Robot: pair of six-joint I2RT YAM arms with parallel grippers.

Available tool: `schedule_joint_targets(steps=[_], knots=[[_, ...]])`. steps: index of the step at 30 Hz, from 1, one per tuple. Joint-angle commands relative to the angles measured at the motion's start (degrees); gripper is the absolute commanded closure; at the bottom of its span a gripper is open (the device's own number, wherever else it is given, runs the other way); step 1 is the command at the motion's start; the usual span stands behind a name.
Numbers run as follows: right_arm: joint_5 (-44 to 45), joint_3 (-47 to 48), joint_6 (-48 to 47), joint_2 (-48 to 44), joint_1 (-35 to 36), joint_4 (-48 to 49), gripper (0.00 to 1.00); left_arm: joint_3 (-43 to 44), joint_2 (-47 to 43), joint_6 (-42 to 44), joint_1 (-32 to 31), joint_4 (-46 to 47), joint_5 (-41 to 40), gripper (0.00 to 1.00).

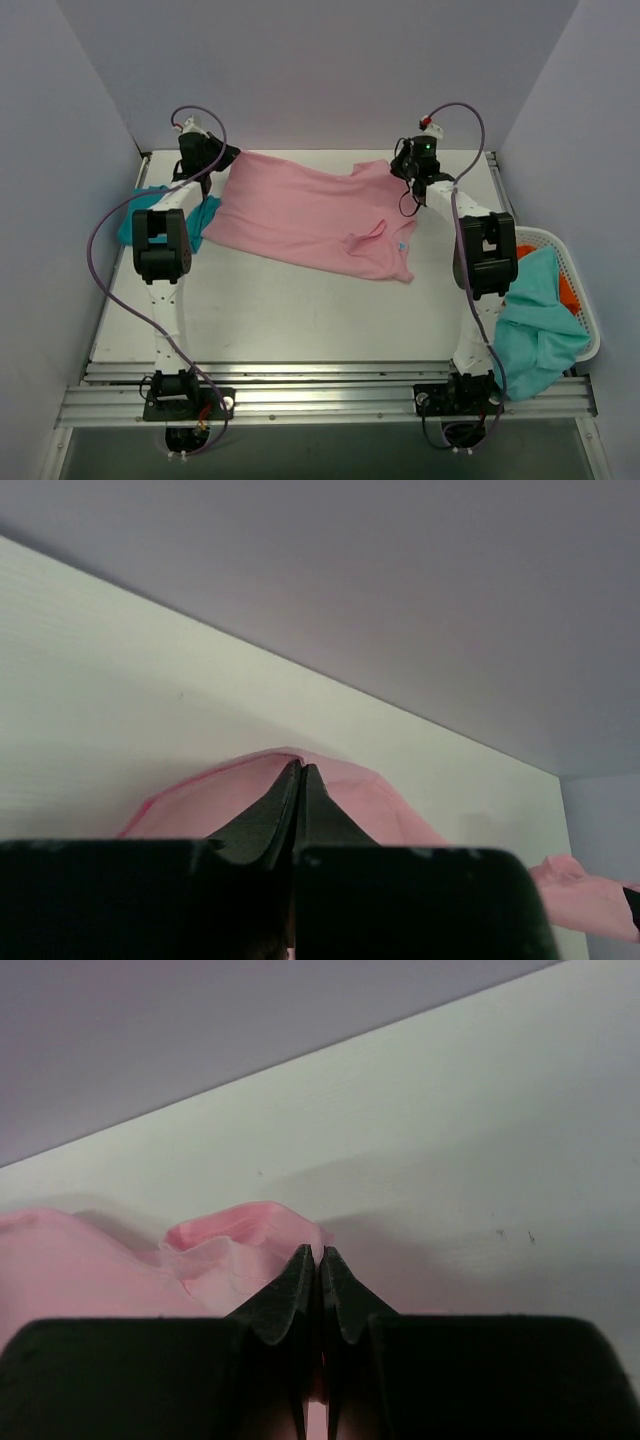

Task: Fold and stack the t-shirts
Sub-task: Fold the other side of the tshirt into a rectangle

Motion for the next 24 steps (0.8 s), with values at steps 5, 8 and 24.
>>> schedule_joint_targets(steps=[5, 8, 24], knots=[[0.10, -6.84, -0.80, -8.07, -0.06, 2.27, 1.00, -10.16, -7.55, 1.10, 3.28, 9.58, 4.46, 0.98], [0.37, -10.44, -0.80, -11.57, 0.56, 3.06, 1.00, -14.73, -9.93, 0.74, 3.98, 11.78, 5.07, 0.98], [5.11, -25.56, -0.62, -22.31, 7.06, 4.37, 1.00, -31.34, -18.02, 0.22, 6.09, 17.77, 7.18, 0.98]])
